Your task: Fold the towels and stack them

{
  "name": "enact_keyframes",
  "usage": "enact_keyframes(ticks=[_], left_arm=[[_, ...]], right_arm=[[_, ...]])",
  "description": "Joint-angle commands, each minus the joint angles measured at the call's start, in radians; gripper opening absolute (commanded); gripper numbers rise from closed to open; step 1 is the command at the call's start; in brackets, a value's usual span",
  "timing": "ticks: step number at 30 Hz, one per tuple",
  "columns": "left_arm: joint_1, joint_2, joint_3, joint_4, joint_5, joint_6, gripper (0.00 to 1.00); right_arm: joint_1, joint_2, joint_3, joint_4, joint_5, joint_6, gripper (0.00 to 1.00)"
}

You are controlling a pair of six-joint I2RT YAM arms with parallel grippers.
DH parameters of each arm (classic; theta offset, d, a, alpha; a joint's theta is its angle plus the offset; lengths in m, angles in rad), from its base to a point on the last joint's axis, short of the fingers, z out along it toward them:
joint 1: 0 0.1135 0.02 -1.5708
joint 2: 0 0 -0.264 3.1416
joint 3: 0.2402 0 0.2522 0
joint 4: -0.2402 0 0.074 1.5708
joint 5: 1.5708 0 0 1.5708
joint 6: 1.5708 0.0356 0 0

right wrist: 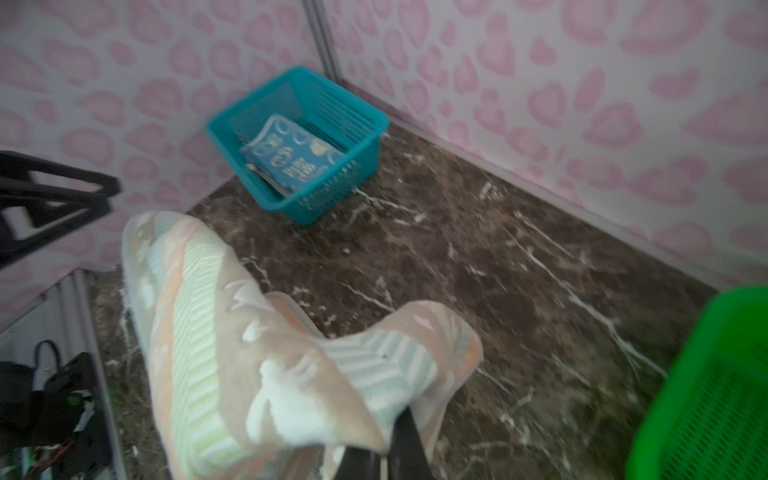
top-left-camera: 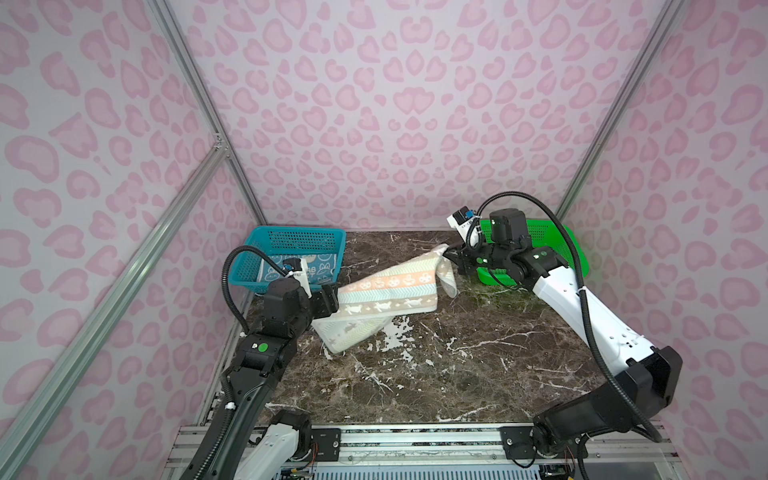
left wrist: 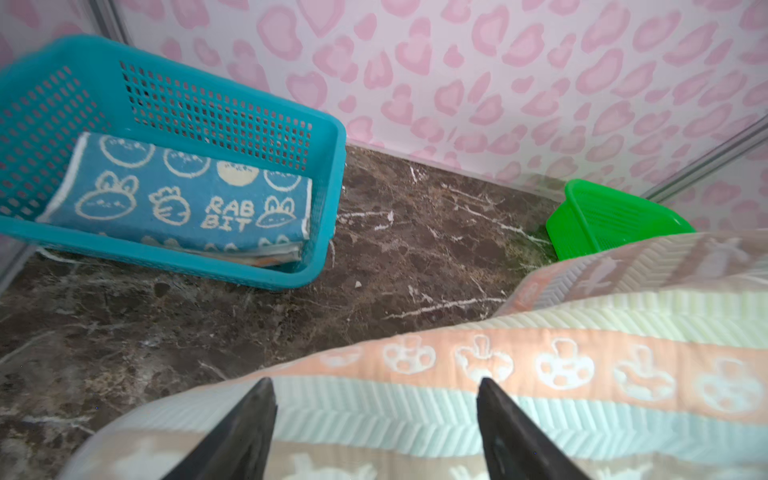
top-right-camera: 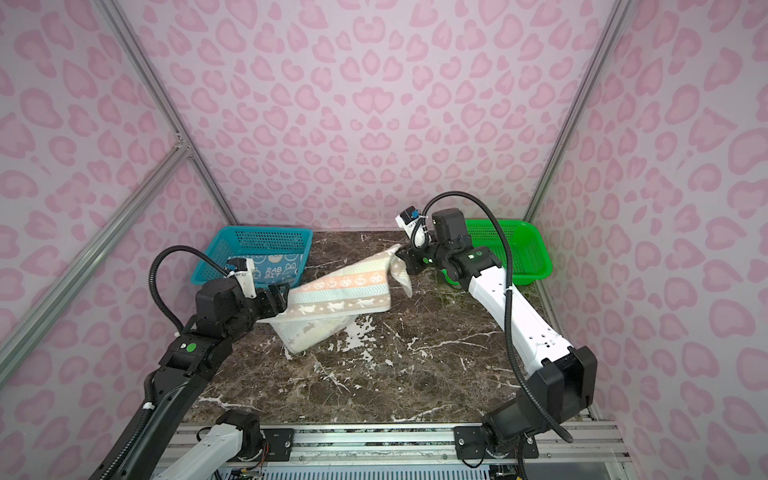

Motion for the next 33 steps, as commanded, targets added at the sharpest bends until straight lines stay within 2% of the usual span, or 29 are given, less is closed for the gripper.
enact_keyframes(ticks=[1,2,3,4,7,8,10,12,14,17,20,24,33], left_arm=[[0.0,0.034,-0.007,-0.003,0.081,0.001,0.78],[0.001,0.047,-0.007,-0.005,0.094,0.0,0.77],[0.001,0.059,-0.009,-0.004,0.104,-0.001,0.77],[0.0,0.071,-0.009,-0.006,0.112,-0.004,0.77],[0.0,0.104,-0.007,-0.008,0.116,-0.012,0.77],[0.0,0.114,-0.003,-0.011,0.111,-0.014,0.78],[0.001,0.132,0.006,-0.027,0.087,-0.026,0.77],[0.003,0.141,0.018,-0.047,0.052,-0.034,0.77],[0.019,0.135,0.021,-0.063,0.037,-0.047,0.78],[0.065,0.107,0.012,-0.097,0.017,-0.085,0.77],[0.127,0.067,-0.014,-0.136,0.004,-0.111,0.78],[0.23,0.022,-0.046,-0.202,-0.012,-0.137,0.79],[0.415,-0.022,-0.104,-0.248,0.018,-0.168,0.81]], right_arm=[[-0.043,0.028,-0.024,-0.066,0.217,0.035,0.16],[-0.042,0.035,-0.023,-0.089,0.262,0.03,0.23],[-0.038,0.039,-0.016,-0.108,0.283,0.023,0.34],[-0.032,0.04,-0.008,-0.119,0.284,0.023,0.4],[0.021,0.017,-0.016,-0.095,0.335,0.011,0.55],[0.045,0.012,-0.02,-0.088,0.361,-0.005,0.57],[0.097,0.006,-0.028,-0.065,0.377,-0.046,0.58],[0.153,0.024,-0.02,-0.051,0.334,-0.072,0.58],[0.213,0.063,0.001,-0.033,0.283,-0.08,0.57],[0.329,0.146,0.03,0.009,0.268,-0.096,0.59],[0.415,0.248,0.1,0.044,0.234,-0.076,0.62],[0.523,0.366,0.168,0.105,0.248,-0.044,0.62],[0.673,0.562,0.224,0.33,0.288,-0.001,0.59]])
